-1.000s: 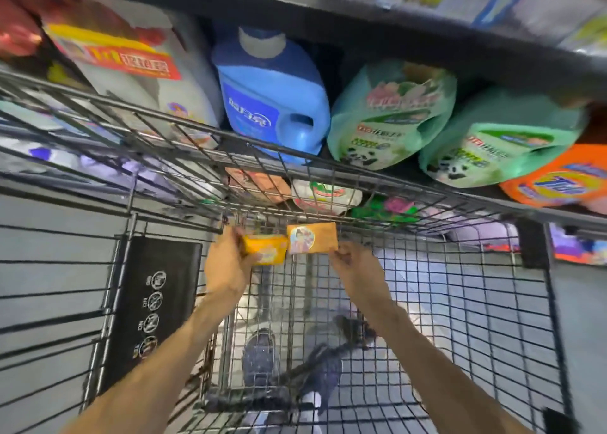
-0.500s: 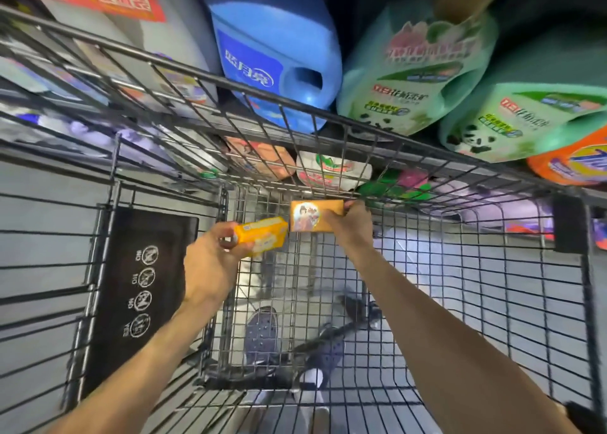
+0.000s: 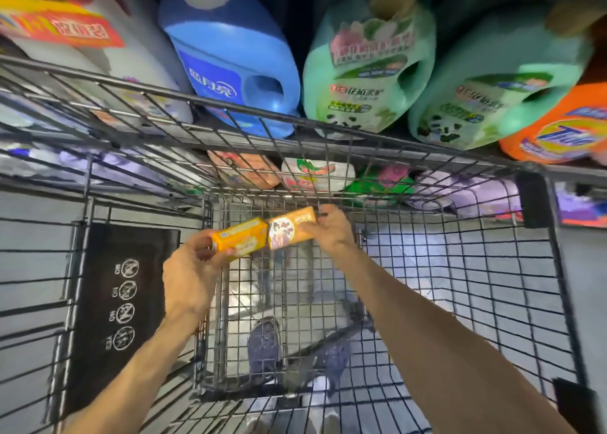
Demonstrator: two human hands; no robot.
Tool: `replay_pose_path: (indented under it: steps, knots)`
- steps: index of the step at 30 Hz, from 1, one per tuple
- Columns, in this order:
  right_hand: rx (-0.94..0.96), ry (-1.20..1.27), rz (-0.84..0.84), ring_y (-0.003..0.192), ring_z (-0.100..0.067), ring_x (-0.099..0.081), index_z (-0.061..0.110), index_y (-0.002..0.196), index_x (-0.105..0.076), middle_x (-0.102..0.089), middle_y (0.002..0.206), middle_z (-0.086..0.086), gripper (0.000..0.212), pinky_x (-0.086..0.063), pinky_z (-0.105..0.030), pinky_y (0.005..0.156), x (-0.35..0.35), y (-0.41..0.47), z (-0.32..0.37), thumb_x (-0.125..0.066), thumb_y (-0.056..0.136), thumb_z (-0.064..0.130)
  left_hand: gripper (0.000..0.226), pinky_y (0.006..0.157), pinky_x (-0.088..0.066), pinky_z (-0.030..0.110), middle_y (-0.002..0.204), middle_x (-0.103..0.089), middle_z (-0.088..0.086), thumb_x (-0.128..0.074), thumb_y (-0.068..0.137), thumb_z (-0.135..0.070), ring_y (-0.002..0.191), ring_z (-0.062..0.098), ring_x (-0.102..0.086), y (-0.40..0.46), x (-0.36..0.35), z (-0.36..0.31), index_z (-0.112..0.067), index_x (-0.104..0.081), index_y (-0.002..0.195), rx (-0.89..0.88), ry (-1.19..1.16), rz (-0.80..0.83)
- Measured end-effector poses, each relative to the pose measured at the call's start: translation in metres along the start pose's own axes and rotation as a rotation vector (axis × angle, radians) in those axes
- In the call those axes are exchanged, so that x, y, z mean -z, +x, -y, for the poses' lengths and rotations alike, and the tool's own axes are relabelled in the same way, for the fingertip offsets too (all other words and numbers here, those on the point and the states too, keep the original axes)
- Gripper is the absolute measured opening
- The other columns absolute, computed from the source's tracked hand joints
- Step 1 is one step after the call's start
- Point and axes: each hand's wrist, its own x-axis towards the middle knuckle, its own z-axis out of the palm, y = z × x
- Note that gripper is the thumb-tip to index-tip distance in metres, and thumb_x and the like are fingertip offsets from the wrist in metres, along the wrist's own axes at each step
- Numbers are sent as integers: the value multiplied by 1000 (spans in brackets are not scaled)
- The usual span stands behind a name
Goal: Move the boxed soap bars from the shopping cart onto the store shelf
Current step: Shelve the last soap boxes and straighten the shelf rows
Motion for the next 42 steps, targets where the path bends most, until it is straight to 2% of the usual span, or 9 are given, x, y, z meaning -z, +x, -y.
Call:
replay_pose_path:
  steps: [5,12,16,21,24,27,32,37,42]
  knots:
    - [68,-3,57,96,-21,-72,21,97,-69,-75,101,-6,32,-58,-43,91,7,-25,0,-88,73,16,31,76,-57,27,93,-74,-14,-85,80,-25,87,7,-71,-12,5,-7,-28,-70,107,4,-41,-7]
    - [251,7,1,90,-11,-62,31,102,-73,-59,107,-7,38,-57,-23,83,45,-71,5,-88,69,20,38,92,-53,34,105,-74,-3,-84,82,-25,96,15,-70,-25,20,-37,-19,-71,117,-26,-6,70]
    - [329,98,-90,92,-29,-64,52,86,-69,-59,102,-11,34,-57,-45,85,91,-114,14,-87,65,33,39,89,-52,27,97,-76,-9,-83,81,-24,94,5,-70,-34,30,-70,-19,-71,118,-62,-21,155]
    - [282,194,-114,70,-17,-62,14,93,-70,-65,83,-3,45,-56,-34,72,166,-178,27,-90,66,46,49,89,-57,41,95,-77,-12,-84,76,-47,92,3,-72,-57,46,-134,-29,-70,119,-214,-1,212]
    - [311,257,-197,56,-15,-44,8,73,-64,-51,63,4,16,-39,-10,55,218,-242,49,-76,84,7,35,88,-57,36,87,-77,-15,-86,79,-30,84,-2,-69,-88,57,-193,-22,-74,111,-307,-40,240]
    - [384,376,-238,65,-13,-63,26,80,-78,-71,67,7,34,-49,-11,54,273,-312,63,-72,81,-7,36,83,-58,30,89,-73,-29,-85,80,-23,84,-6,-69,-123,68,-254,-19,-74,114,-407,-67,333]
    - [427,377,-461,69,1,-66,9,103,-71,-74,80,2,34,-59,-27,73,363,-415,58,-82,73,-3,42,91,-57,47,95,-76,-12,-80,66,-58,94,13,-72,-170,66,-358,-57,-66,106,-640,-79,449]
    - [403,434,-680,65,8,-60,10,113,-63,-64,76,7,44,-48,-9,64,449,-502,39,-80,76,-7,42,86,-56,33,92,-74,-9,-90,69,-34,88,12,-70,-242,42,-474,-45,-68,103,-861,-122,545]
    - [416,430,-834,88,-13,-64,9,122,-67,-71,91,-14,51,-57,-28,79,533,-573,-3,-85,75,7,42,80,-55,19,100,-76,1,-85,78,-13,94,12,-72,-311,-1,-563,-20,-70,116,-983,-88,680]
